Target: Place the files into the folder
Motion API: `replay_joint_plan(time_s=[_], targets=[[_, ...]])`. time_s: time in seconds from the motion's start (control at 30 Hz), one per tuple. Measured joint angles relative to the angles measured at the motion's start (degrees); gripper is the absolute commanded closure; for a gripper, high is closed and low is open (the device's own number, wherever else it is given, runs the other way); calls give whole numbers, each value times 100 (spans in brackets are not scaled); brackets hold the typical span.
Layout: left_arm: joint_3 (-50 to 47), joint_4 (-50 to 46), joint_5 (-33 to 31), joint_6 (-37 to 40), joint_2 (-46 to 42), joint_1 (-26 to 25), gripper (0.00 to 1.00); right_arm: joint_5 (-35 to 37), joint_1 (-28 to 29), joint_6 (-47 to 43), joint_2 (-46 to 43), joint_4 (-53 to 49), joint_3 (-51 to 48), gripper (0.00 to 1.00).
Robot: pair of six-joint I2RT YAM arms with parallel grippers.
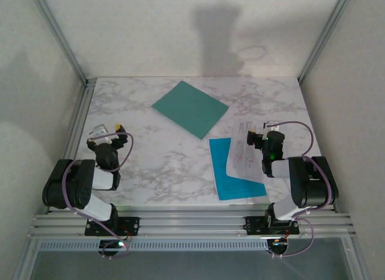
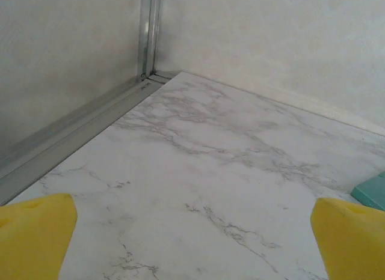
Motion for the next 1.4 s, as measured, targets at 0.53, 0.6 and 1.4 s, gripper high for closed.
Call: replay_joint_plan(time_s=[0.53,0.6,1.4], targets=[[0,0,0,0,0,0,0,0,0,0,0,0,0,1],[0,0,0,0,0,0,1,2,0,0,0,0,0,1],[5226,-8161,586,-5005,103,-1648,10,-168,931,3366,-656,-7379,5257,24]])
